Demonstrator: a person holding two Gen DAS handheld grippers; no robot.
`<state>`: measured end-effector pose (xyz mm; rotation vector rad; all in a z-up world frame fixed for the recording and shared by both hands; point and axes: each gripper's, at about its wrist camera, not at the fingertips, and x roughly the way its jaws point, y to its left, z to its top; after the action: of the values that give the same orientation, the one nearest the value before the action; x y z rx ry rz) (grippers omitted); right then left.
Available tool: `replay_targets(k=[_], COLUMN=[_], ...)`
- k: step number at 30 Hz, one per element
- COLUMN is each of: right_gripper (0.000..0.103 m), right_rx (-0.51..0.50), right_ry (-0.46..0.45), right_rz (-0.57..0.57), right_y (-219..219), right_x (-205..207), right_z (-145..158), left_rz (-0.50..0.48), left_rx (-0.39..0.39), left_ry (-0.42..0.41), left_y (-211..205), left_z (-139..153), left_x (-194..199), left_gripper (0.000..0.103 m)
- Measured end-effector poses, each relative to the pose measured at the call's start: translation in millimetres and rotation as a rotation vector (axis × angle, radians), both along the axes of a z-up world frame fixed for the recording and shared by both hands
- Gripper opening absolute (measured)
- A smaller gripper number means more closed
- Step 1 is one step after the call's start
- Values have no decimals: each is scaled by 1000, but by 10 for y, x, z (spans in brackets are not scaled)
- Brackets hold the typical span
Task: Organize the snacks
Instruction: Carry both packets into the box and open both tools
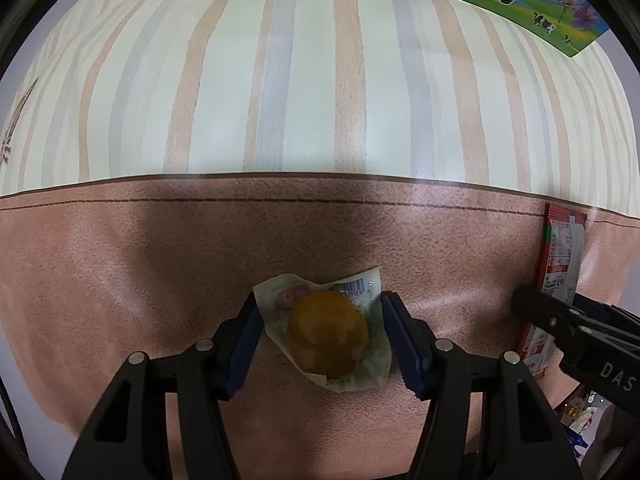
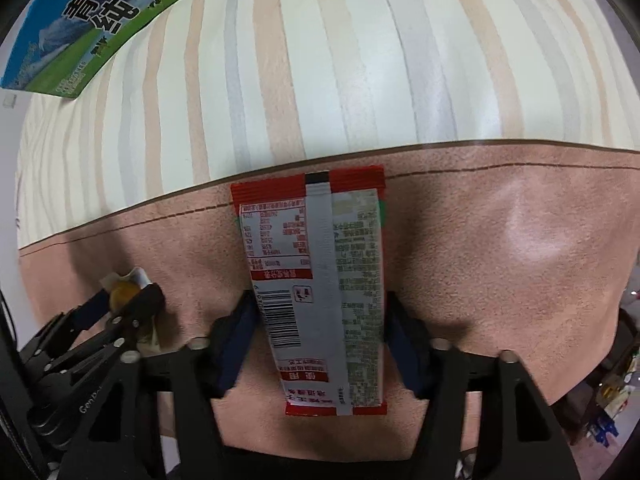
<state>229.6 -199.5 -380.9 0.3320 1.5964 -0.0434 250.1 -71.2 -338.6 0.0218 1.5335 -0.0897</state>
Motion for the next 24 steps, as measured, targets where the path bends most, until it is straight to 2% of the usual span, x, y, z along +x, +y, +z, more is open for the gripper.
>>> replay_targets(k=[4,9,13,19,24], right_gripper=[49,47,47,47,46], right_rx=[2,35,60,119,161], right_ry=[-30,-58,-80,-134,-229], right_rz=[7,-7,-8,-9,4], right_y=[-76,-19,-195,-283,-443], right_x=[-94,-161,-143,-86,108], right_z=[148,343,597,963,1512], left_rz=[-2,-11,-17,-19,-17], left_rx=[-1,-21,-44,-109,-187], left_ry=[-10,-25,-46,-98,-172], left_y=[-1,7,4,22,46], left_z=[54,184,316,676,1151], left_x=[-23,-33,-36,-5,158], left_gripper=[57,56,56,56,56])
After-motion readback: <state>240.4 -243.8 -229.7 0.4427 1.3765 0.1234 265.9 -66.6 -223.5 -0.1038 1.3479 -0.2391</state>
